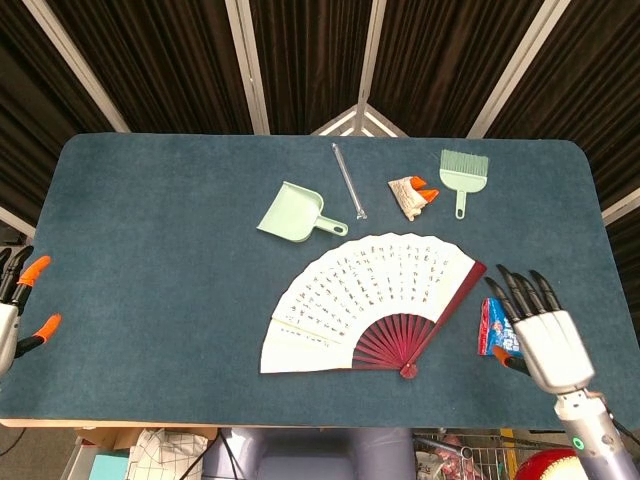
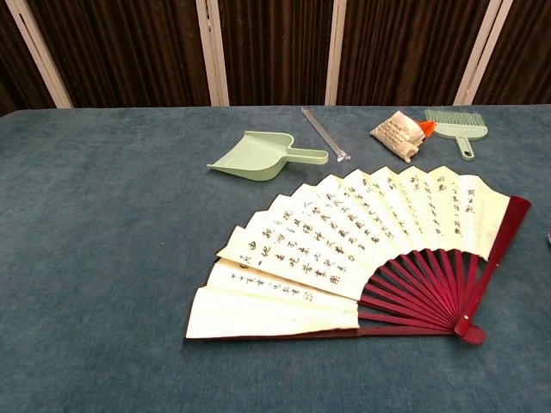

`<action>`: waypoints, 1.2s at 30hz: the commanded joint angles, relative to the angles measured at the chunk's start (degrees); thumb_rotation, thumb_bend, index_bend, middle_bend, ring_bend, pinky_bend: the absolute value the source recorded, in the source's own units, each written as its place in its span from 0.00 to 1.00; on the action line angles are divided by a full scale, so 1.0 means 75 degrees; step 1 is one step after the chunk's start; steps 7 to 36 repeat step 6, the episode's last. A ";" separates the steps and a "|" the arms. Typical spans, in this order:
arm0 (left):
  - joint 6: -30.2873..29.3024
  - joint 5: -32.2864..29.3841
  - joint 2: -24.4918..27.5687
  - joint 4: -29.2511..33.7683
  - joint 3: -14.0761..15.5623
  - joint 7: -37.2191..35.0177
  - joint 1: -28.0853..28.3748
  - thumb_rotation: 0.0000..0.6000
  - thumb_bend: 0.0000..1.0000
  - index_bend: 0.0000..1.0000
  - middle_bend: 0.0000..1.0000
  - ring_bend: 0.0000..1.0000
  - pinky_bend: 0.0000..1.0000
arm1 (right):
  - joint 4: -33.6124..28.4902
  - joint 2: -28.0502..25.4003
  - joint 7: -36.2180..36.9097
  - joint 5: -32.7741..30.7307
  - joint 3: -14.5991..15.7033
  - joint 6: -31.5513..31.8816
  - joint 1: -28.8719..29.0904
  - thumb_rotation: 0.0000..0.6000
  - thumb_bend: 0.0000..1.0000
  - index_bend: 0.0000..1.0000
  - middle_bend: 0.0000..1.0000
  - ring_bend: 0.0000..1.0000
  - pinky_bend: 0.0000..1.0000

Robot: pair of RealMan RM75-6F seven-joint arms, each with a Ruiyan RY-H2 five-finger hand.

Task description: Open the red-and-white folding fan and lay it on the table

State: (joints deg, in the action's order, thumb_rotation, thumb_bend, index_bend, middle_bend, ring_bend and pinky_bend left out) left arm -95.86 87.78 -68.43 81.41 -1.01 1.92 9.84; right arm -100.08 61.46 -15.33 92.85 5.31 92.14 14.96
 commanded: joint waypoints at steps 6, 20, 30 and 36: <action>0.0229 -0.0168 0.0134 0.0002 0.0036 0.0106 -0.0189 1.00 0.31 0.16 0.06 0.00 0.11 | 0.1165 0.0697 0.0550 -0.0330 -0.0197 0.1101 -0.1154 1.00 0.11 0.08 0.05 0.15 0.10; 0.0229 -0.0168 0.0134 0.0002 0.0036 0.0106 -0.0189 1.00 0.31 0.16 0.06 0.00 0.11 | 0.1165 0.0697 0.0550 -0.0330 -0.0197 0.1101 -0.1154 1.00 0.11 0.08 0.05 0.15 0.10; 0.0229 -0.0168 0.0134 0.0002 0.0036 0.0106 -0.0189 1.00 0.31 0.16 0.06 0.00 0.11 | 0.1165 0.0697 0.0550 -0.0330 -0.0197 0.1101 -0.1154 1.00 0.11 0.08 0.05 0.15 0.10; 0.0229 -0.0168 0.0134 0.0002 0.0036 0.0106 -0.0189 1.00 0.31 0.16 0.06 0.00 0.11 | 0.1165 0.0697 0.0550 -0.0330 -0.0197 0.1101 -0.1154 1.00 0.11 0.08 0.05 0.15 0.10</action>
